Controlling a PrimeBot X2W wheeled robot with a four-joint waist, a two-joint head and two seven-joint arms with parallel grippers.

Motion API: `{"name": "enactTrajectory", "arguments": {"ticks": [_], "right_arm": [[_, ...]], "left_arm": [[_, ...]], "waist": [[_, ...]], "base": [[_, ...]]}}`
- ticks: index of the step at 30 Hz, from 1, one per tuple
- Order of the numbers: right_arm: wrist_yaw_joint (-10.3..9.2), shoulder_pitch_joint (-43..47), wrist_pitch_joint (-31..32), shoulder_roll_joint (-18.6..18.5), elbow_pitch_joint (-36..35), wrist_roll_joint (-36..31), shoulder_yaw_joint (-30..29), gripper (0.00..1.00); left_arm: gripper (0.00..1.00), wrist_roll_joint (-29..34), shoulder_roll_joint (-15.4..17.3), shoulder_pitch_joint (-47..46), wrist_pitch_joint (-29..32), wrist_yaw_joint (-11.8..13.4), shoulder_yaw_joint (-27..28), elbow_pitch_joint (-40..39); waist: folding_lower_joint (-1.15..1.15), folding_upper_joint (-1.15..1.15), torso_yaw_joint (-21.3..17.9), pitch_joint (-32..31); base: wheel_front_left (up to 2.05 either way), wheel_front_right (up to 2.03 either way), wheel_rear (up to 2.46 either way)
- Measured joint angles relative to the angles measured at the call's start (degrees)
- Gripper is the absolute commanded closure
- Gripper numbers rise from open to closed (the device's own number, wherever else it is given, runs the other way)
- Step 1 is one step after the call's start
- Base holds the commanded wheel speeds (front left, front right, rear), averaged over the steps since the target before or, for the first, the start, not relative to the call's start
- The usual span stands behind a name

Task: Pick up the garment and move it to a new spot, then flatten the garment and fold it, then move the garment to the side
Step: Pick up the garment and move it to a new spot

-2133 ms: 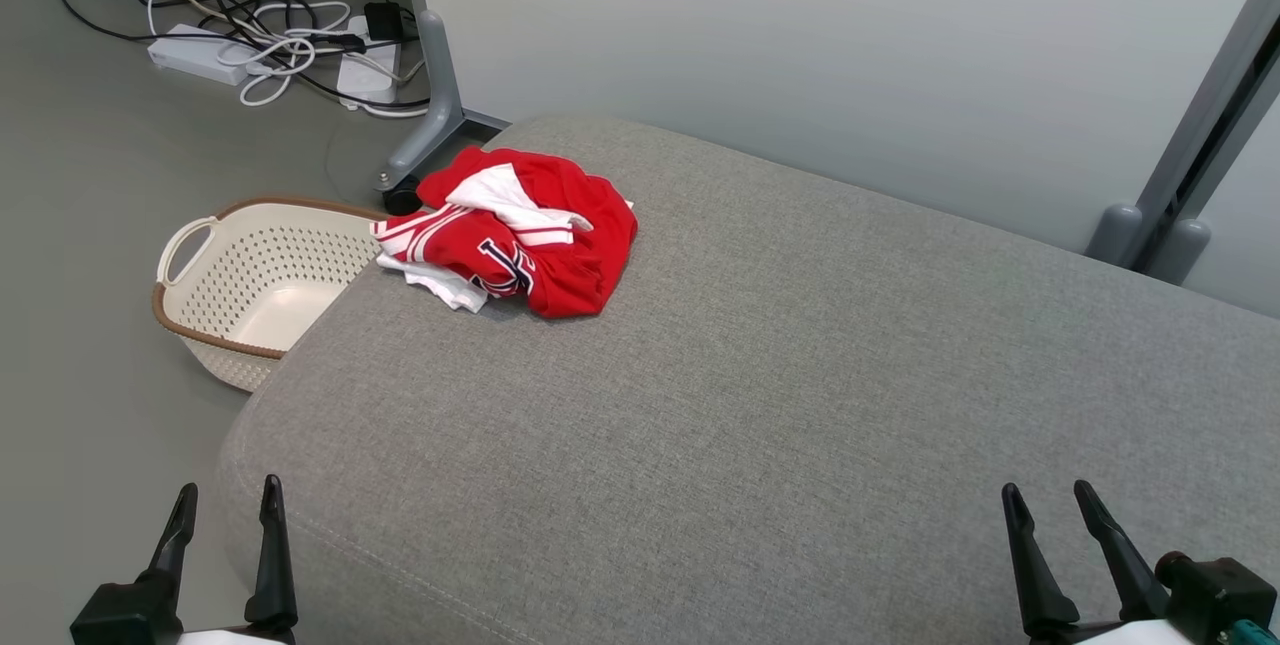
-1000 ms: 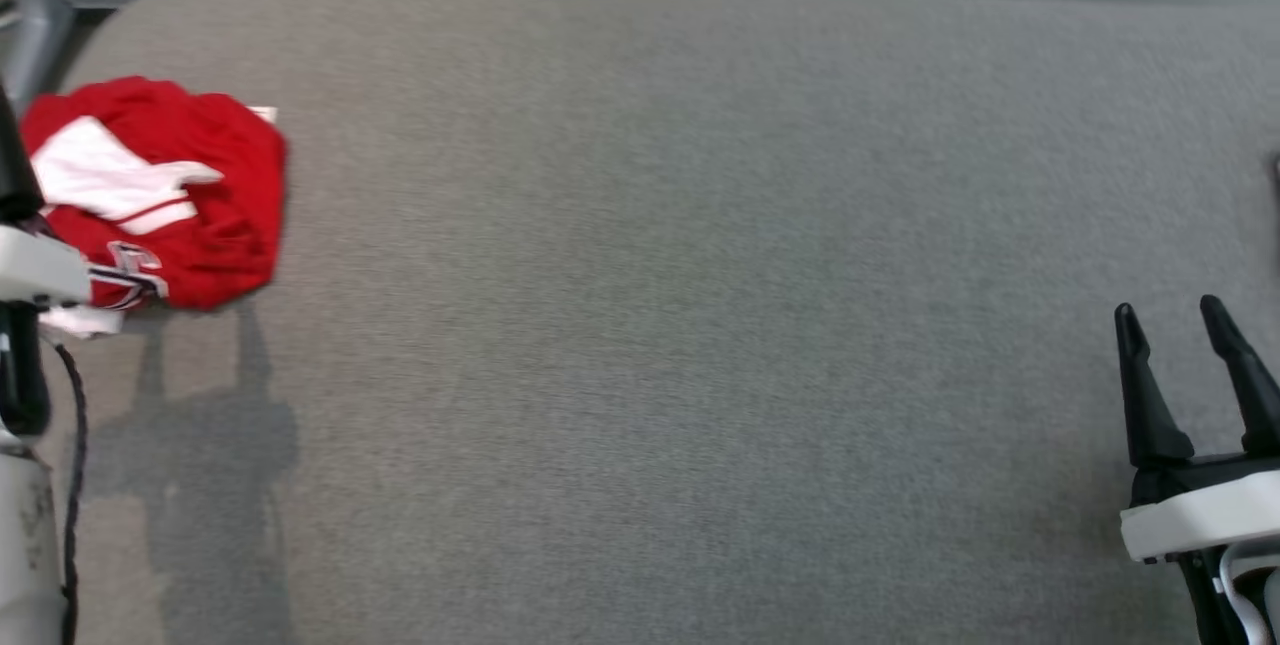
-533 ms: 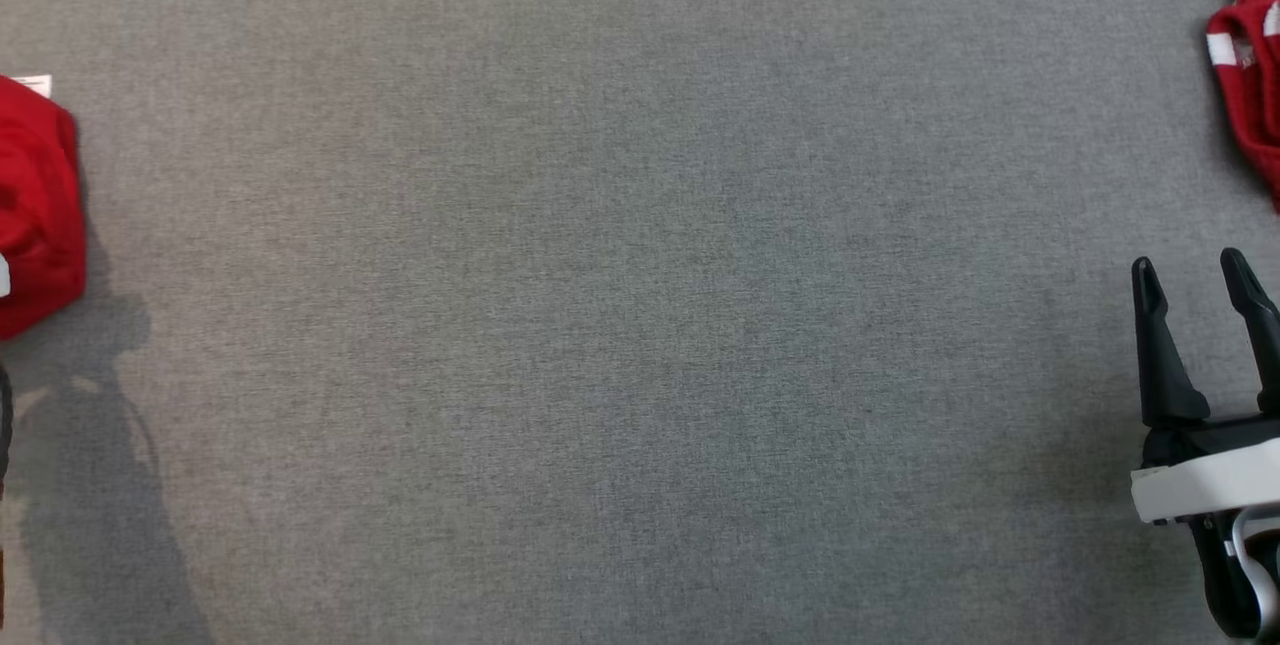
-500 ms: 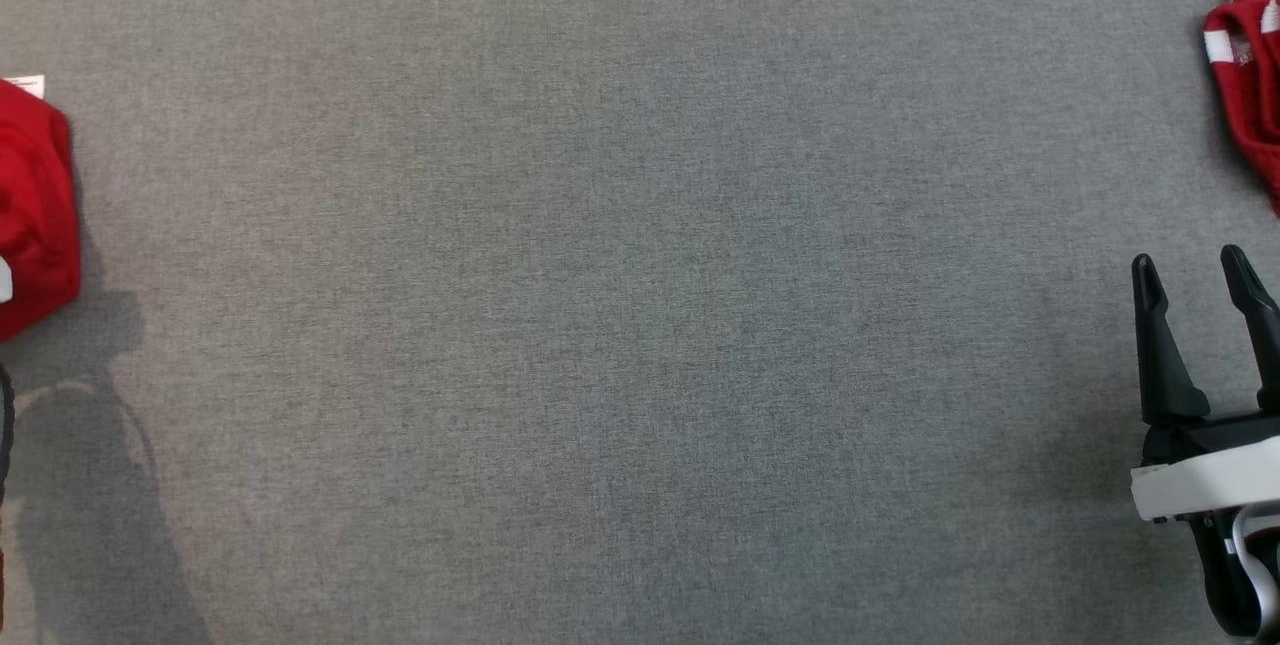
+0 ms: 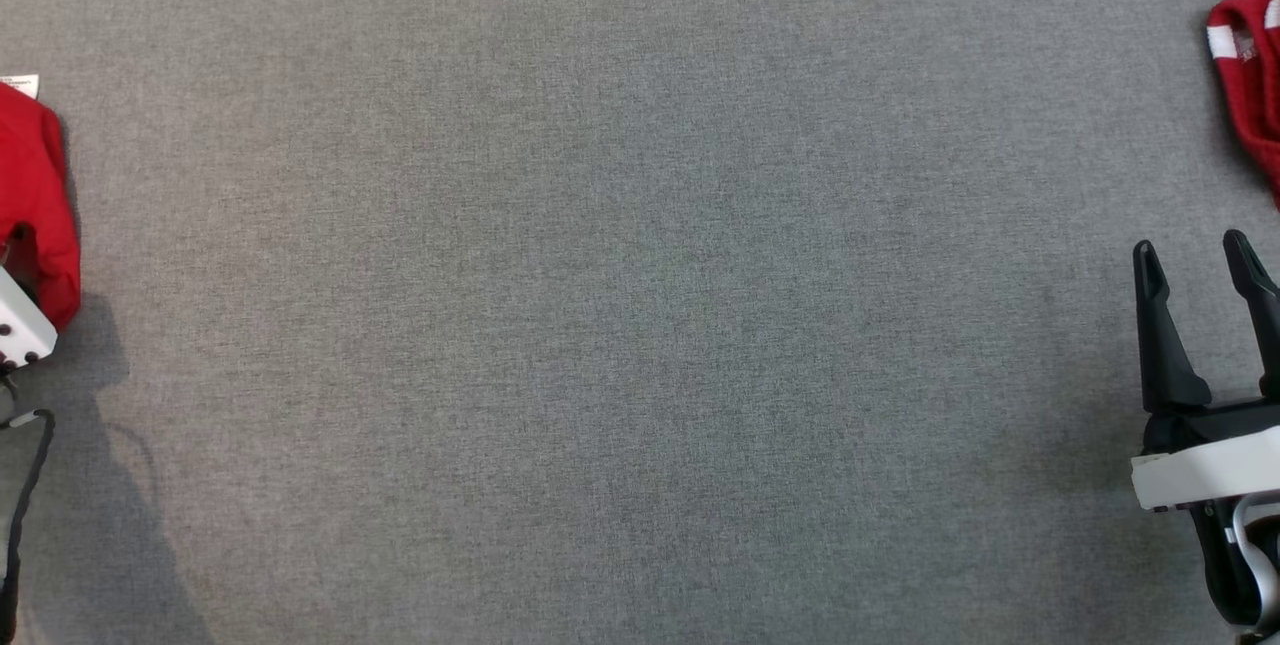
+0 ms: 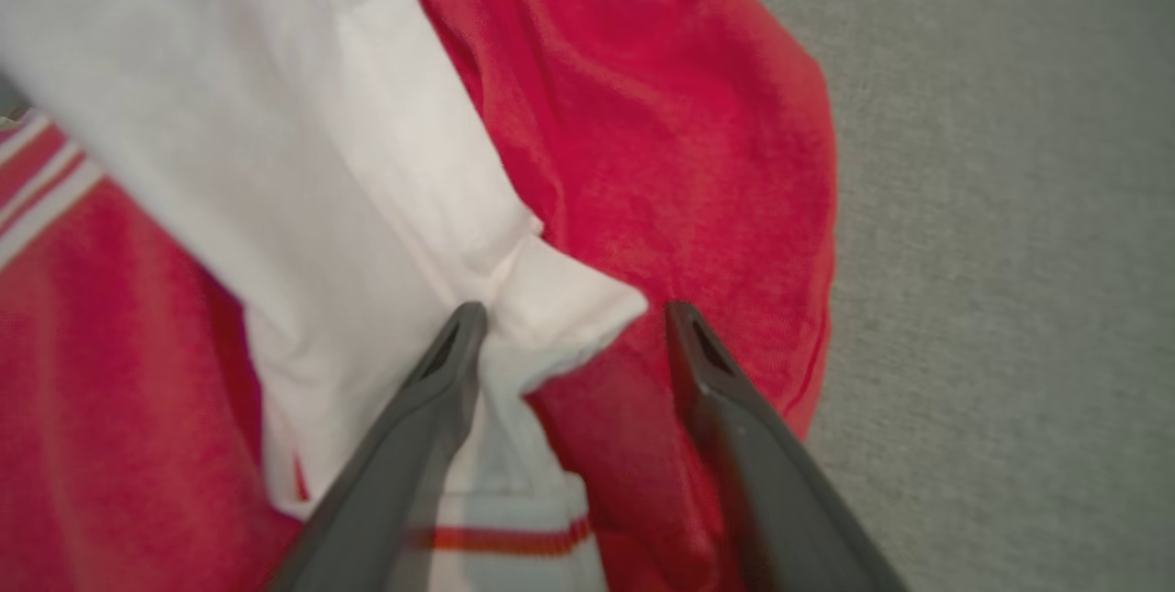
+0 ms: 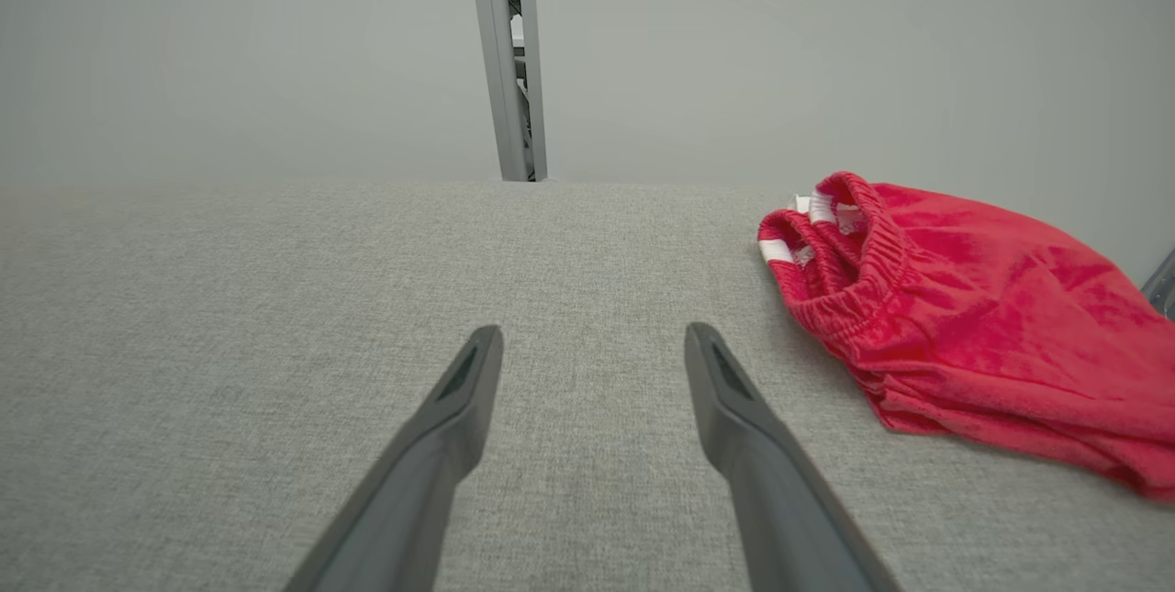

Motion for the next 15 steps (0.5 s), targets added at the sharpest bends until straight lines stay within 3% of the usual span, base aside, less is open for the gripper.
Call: {"name": "enactTrajectory", "arguments": {"ticks": [1, 2, 3, 10, 15], "right_arm": [[0.0, -0.03, 0.01, 0.03, 0.0, -0.03, 0.09, 0.0], [0.0, -0.03, 0.02, 0.09, 0.0, -0.04, 0.19, 0.0], [0.0, -0.05, 0.09, 0.13, 0.0, -0.05, 0.26, 0.0], [0.0, -0.27, 0.19, 0.15, 0.73, -0.07, 0.21, 0.0], [0.0, -0.24, -0.02, 1.3, 1.71, -0.01, 0.47, 0.0]], "left_arm": [[0.25, -0.19, -0.15, -0.32, 0.59, 0.27, -0.01, 0.36], [0.72, -0.16, -0.26, -0.46, 1.05, 0.47, -0.31, 0.49], [1.0, -0.13, -0.21, -0.46, 0.7, 0.47, -0.44, 0.43], [1.0, 1.76, -0.1, -0.56, -7.81, 1.25, -1.76, -0.88], [1.0, 3.82, 0.56, -2.32, -19.62, 1.24, -2.93, -5.34]], "waist": [[0.0, 0.0, 0.0, -0.07], [0.0, 0.0, -0.01, -0.16], [0.0, 0.0, -0.04, -0.21], [0.0, 0.0, 0.09, -1.47], [0.0, 0.0, 0.35, -3.9]], "base": [[0.0, 0.0, 0.0], [0.0, 0.0, 0.0], [0.0, 0.0, 0.0], [0.0, 0.0, 0.0], [0.0, 0.0, 0.0]]}}
